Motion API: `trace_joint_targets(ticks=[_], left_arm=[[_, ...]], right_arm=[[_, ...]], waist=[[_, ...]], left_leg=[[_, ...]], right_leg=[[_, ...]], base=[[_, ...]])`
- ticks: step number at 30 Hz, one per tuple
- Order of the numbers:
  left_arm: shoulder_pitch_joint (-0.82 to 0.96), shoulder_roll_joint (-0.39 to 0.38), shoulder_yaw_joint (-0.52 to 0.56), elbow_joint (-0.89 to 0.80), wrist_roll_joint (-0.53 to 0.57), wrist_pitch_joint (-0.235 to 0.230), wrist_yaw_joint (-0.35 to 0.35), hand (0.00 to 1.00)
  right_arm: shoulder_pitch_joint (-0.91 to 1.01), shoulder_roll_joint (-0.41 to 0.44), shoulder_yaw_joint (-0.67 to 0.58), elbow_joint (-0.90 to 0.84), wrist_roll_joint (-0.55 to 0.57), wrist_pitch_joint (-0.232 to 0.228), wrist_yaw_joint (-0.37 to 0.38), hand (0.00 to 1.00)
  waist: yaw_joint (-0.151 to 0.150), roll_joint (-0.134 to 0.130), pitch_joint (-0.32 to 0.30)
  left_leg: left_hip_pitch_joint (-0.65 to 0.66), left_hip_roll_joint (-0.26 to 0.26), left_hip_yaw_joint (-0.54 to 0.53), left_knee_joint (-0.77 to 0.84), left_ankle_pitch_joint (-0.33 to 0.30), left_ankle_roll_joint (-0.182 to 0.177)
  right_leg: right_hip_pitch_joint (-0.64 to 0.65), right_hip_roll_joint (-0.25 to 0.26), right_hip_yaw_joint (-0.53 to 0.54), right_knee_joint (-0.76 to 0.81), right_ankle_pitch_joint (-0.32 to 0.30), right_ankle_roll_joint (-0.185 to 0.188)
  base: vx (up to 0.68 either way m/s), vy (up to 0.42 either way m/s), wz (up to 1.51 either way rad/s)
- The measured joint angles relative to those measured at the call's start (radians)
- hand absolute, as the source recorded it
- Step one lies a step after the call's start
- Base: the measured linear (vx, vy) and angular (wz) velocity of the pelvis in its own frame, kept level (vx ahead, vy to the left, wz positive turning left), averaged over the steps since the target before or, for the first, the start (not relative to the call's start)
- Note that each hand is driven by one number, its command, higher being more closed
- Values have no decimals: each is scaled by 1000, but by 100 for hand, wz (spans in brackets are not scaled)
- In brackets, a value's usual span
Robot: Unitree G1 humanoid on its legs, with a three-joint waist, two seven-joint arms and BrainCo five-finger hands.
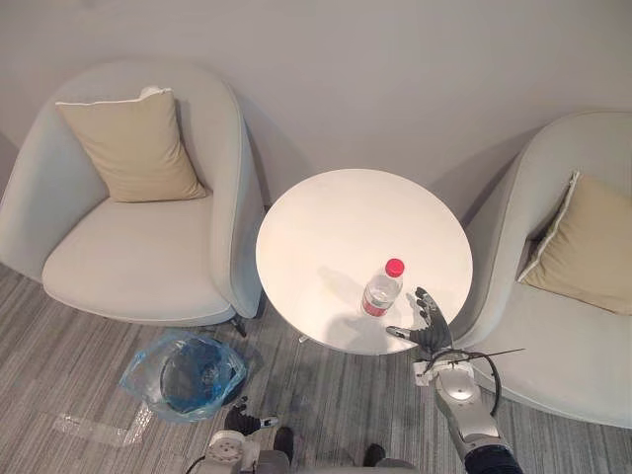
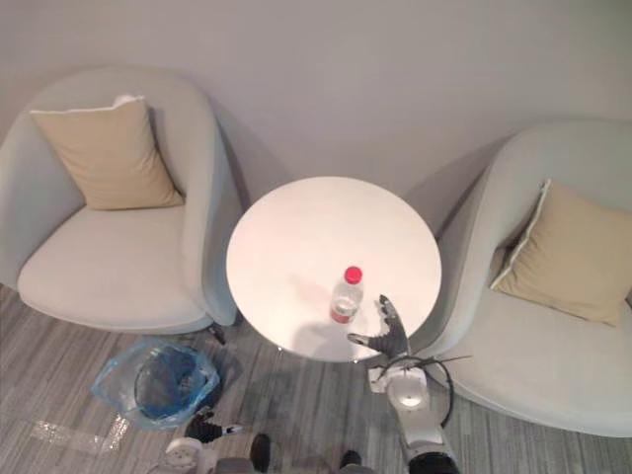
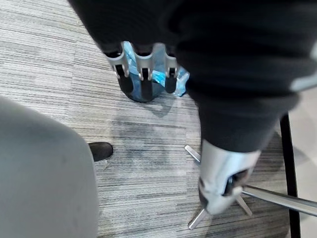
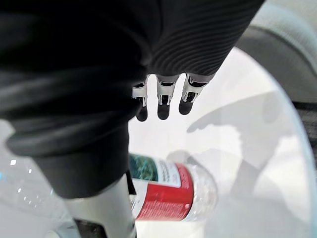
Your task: Gather rubbish on tea table into small bin, then transfer packed bag to large trash can.
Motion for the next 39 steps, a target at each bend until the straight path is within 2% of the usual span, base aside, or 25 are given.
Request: trace_joint_targets(ticks=[5,12,13,20,22,29,36,39], left_arm=[[0,-4,0,-24,-10,-5,1,0],[-6,-5,-1,-41,-30,-19,0,0],[-8,-5,-1,-44,-34,-23,0,0],[-21,-6,-3,-61,-51,-26,0,0],[-27,-6,-12,-61,-52,-27,1,0],[-30,-9,-12,-76,-56,-27,2,0],[-30,-9,-11,-77,-45,-22,1,0],[-29,-9,-12,-72,-29,-16,-1,0]], right_arm=[[-74,1,-3,4,1,0,-48,0],[-149,2,-6,9,3,0,-78,0],[-162,3,-6,17,3,0,-85,100],[-258,2,-7,65,16,1,-105,100],[-288,2,-5,89,43,4,-104,100],[-282,8,-3,80,61,4,-81,100],[-124,8,-5,-133,61,-2,-48,100],[-47,8,-5,-220,58,-5,-40,100]], waist=[[11,13,30],[24,25,61],[25,27,69],[36,36,105],[50,39,107],[66,42,119],[58,41,119],[45,41,119]], left_leg=[[-26,-3,-28,-4,10,0],[-62,-7,-51,1,13,1],[-62,-7,-54,2,13,1],[-112,-13,-85,31,13,1],[-113,-13,-88,32,13,1],[-114,-15,-94,35,13,1],[-102,-22,-81,64,10,1],[-87,-20,-74,64,9,0]], right_leg=[[-9,0,-23,0,0,0],[-27,0,-48,0,0,0],[-26,0,-50,0,0,0],[-46,-1,-74,0,0,0],[-45,-1,-75,0,0,0],[-43,-2,-73,3,0,0],[-32,-15,-45,14,-2,2],[-27,-16,-29,23,-4,5]], base=[[-8,-9,15],[-1,-5,12],[-4,-3,8],[-12,-4,14],[-4,4,6],[-5,3,2],[-23,15,-8],[-57,11,-14]])
